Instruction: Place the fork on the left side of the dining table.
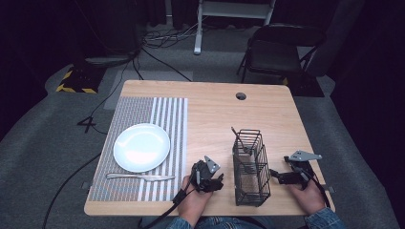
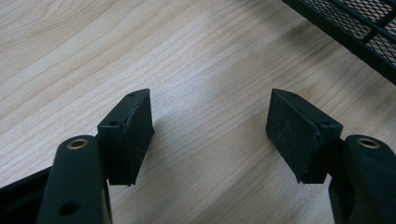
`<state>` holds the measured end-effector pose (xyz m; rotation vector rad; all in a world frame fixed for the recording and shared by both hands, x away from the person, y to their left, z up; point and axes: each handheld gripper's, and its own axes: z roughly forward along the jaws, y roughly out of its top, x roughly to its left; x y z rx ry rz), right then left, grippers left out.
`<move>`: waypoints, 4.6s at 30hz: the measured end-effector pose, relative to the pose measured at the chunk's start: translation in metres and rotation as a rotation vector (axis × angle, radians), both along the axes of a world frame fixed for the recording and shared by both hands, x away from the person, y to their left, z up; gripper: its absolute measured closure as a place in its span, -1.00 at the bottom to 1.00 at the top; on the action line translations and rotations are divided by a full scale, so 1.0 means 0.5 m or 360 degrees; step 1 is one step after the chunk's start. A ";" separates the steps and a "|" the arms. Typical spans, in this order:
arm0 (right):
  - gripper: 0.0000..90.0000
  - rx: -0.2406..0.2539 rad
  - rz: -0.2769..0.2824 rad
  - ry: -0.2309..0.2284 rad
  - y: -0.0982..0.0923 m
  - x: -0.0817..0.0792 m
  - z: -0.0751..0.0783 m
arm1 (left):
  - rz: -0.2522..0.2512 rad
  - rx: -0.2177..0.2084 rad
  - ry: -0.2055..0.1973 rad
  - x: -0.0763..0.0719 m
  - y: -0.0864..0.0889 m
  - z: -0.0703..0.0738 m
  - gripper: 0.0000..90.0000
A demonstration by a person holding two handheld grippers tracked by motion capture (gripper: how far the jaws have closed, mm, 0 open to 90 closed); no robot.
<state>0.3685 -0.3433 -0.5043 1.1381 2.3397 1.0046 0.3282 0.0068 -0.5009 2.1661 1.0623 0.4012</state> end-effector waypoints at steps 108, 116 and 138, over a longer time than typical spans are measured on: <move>-0.66 0.0011 0.0033 -0.0014 -0.006 0.002 0.001 | -0.0299 -0.0591 -0.0106 0.135 0.001 0.314 0.91; -0.66 0.0011 0.0033 -0.0014 -0.006 0.002 0.001 | -0.0289 -0.0585 -0.0153 0.128 0.009 0.340 0.91; -0.66 0.0010 0.0033 -0.0014 -0.006 0.002 0.001 | -0.0217 -0.0698 -0.0321 0.093 0.059 0.426 0.91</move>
